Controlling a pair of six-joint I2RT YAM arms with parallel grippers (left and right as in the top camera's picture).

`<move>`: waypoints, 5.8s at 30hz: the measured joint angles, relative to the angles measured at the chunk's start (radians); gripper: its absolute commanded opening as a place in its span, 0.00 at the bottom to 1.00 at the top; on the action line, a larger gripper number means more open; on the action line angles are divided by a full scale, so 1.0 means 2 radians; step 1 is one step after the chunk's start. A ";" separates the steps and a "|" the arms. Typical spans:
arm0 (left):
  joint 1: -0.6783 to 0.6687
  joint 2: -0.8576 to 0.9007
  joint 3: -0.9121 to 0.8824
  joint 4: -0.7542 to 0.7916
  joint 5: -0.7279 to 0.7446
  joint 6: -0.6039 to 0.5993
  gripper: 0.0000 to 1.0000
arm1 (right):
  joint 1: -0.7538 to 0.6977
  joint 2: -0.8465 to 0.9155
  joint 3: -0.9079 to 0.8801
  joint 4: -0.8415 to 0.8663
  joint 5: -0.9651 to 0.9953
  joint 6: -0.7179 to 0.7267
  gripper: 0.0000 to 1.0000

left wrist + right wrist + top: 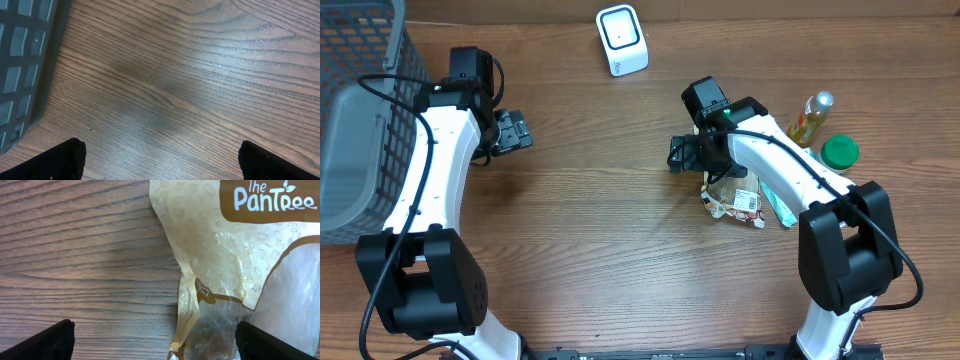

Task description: Scan the item barcode

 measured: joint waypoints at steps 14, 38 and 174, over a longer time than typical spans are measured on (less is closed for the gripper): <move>0.000 0.000 0.000 0.000 0.000 0.000 1.00 | 0.000 0.000 0.000 0.000 0.001 0.000 1.00; 0.000 0.000 0.000 0.000 0.000 0.000 1.00 | 0.000 -0.001 0.000 0.002 0.001 0.000 1.00; 0.000 0.000 0.000 0.002 0.000 0.000 0.99 | -0.150 -0.970 -0.721 0.533 -0.031 -0.332 1.00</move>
